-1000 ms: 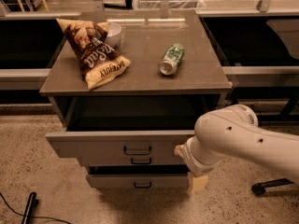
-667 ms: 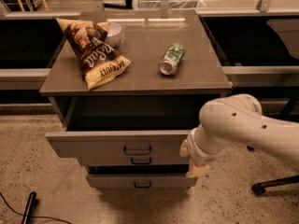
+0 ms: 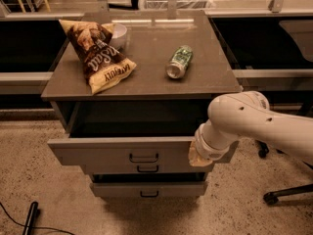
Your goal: Close top drawer
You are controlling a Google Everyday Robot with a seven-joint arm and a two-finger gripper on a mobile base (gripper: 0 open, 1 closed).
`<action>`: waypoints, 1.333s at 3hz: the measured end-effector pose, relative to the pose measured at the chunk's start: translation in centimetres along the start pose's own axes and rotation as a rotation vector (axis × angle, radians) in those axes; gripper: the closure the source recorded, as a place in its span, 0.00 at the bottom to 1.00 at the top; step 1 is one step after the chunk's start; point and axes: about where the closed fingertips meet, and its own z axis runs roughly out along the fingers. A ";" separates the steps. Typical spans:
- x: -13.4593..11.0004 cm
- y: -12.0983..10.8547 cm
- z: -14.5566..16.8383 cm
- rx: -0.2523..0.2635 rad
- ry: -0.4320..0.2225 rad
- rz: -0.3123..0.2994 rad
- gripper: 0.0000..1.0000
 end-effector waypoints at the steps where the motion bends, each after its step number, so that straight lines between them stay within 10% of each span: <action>1: 0.0 0.0 0.0 0.000 0.000 0.001 0.00; 2: 0.0 0.0 0.0 0.000 0.000 0.001 0.00; 4: -0.8 -1.1 0.8 -0.055 0.090 -0.049 0.41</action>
Offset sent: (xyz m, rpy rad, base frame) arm -0.0001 0.0000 -0.0002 0.0002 0.0006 -0.0010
